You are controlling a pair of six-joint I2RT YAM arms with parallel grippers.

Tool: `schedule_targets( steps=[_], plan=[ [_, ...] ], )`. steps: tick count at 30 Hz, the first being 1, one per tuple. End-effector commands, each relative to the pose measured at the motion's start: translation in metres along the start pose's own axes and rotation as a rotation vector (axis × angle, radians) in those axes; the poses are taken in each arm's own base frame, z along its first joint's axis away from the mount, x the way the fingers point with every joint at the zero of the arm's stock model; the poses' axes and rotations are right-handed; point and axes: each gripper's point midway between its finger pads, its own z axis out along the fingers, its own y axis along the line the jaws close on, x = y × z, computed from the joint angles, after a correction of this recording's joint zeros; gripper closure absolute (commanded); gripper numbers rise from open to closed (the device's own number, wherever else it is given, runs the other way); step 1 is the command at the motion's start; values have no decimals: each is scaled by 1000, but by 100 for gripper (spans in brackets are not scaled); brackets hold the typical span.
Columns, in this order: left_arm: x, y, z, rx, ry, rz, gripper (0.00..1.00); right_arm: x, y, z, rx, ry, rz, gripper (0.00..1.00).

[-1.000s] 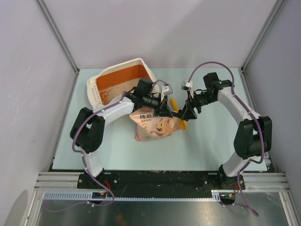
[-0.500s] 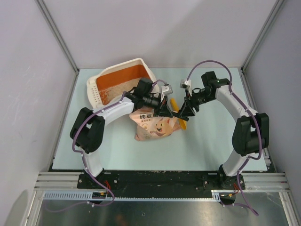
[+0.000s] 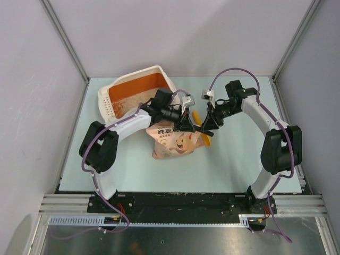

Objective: Fill the litter box with clean litter

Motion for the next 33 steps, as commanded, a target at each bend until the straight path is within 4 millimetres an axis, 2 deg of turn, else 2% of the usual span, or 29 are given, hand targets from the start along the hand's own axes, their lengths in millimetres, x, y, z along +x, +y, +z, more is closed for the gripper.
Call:
schedule_targets(
  steps=[1,3,4,9,13,16,29,33],
  plan=[
    [-26,-4,-1,9,-49,71,83,-21,-6,-14,31,-45,-41,84],
    [-26,-2,-2,0,-48,71,74,-21,-8,-17,34,-41,-34,96],
    [-27,-1,-2,-6,-49,71,72,-21,-8,-18,33,-39,-45,99],
    [-26,2,-10,-29,-51,68,63,-23,0,-35,28,-21,-44,100],
    [-23,2,-13,-28,-50,64,63,-26,6,-49,35,-11,-70,100],
    [-22,2,-12,-20,-50,62,66,-25,8,-50,37,-9,-86,100],
    [-24,2,-8,-15,-49,56,63,-23,20,-40,-13,0,-100,100],
    [-23,2,-7,-15,-47,52,63,-17,22,-35,-33,19,-91,100]
  ],
)
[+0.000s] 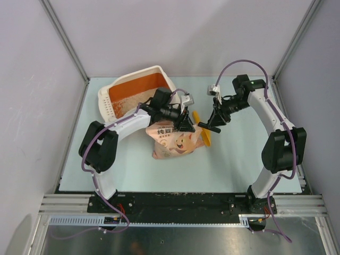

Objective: Fill the litter box with clean litter

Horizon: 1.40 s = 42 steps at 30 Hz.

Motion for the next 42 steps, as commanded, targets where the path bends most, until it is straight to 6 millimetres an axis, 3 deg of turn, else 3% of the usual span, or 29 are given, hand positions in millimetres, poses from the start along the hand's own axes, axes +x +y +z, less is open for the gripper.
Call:
schedule_targets(
  steps=[1,12,24,27,30,33,35,36,37,39,42],
  plan=[
    [-22,-6,-2,8,-38,48,63,-4,12,3,-37,-5,-22,100],
    [-19,-9,-1,31,-36,29,55,-7,-20,23,68,21,15,100],
    [-22,-9,4,75,-41,14,55,-4,-8,37,13,33,2,100],
    [-21,-10,4,86,-41,12,57,-2,-8,39,7,37,8,100],
    [-22,-11,5,98,-43,12,67,-1,-8,41,7,43,7,100],
    [-21,-11,6,106,-42,9,82,-1,-10,41,13,38,13,100],
    [-21,-12,6,106,-43,19,94,-4,-10,39,19,38,15,88],
    [-22,-11,5,103,-44,20,99,-6,-8,35,19,30,3,66],
    [-23,-11,5,97,-46,33,100,-8,-11,27,33,14,-3,58],
    [-23,-9,3,84,-45,41,100,-12,-13,15,43,-25,-11,44],
    [-24,-9,3,70,-45,64,100,-11,-18,0,58,-34,-17,34]
  ],
)
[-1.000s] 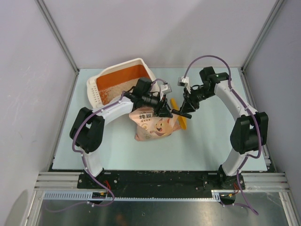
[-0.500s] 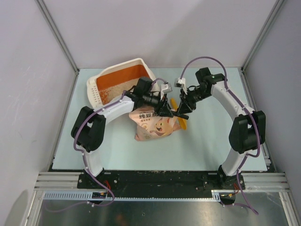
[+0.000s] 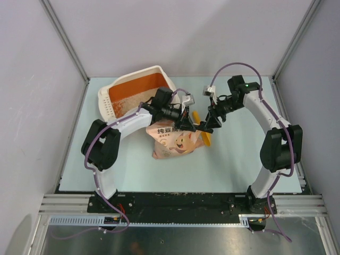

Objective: Fill the litter box with clean litter

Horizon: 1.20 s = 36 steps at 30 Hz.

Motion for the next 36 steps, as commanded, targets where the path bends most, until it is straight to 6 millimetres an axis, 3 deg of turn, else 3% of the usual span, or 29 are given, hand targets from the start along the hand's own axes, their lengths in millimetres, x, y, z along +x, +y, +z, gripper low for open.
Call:
schedule_targets(
  steps=[1,12,17,23,26,27,30,36],
  plan=[
    [-25,-4,-2,1,-37,87,100,-11,-2,-27,14,-53,-42,33],
    [-26,-6,-1,3,-36,91,100,-6,15,-4,-77,-14,-47,32],
    [-26,-6,-1,2,-37,92,100,-8,9,3,-73,-17,-27,34],
    [-25,-6,-1,-4,-35,94,100,-5,1,5,-54,2,-1,45],
    [-26,-6,-1,-6,-35,86,99,-3,0,7,-55,5,10,58],
    [-25,-4,-1,-13,-35,82,93,-4,0,7,-57,1,7,73],
    [-26,-3,-2,-26,-34,77,62,-7,2,5,-62,-13,-6,97],
    [-27,-3,-4,-33,-34,87,55,-8,10,-4,-65,-8,-33,100]
  ],
)
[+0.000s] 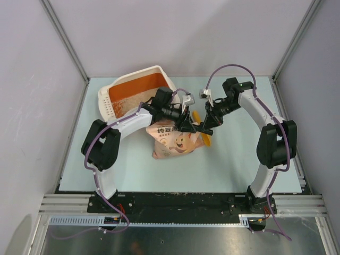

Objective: Fill the litter box with clean litter

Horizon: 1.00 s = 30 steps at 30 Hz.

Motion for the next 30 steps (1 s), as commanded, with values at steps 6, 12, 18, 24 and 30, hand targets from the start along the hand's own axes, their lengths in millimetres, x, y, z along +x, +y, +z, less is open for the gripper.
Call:
schedule_targets(
  steps=[6,12,18,24,30],
  plan=[
    [-34,-6,-11,-18,-54,88,52,-21,10,-28,45,-36,-69,100],
    [-54,7,-33,-146,-75,183,46,-30,7,-57,159,-82,-59,100],
    [-87,8,-57,-276,-104,344,31,-33,-2,-71,226,-137,-50,100],
    [-96,-20,-65,-302,-82,627,33,-27,-10,-72,270,-146,-33,100],
    [-72,-37,-42,-208,-7,728,49,-28,-19,-72,302,-159,-15,100]
  ],
)
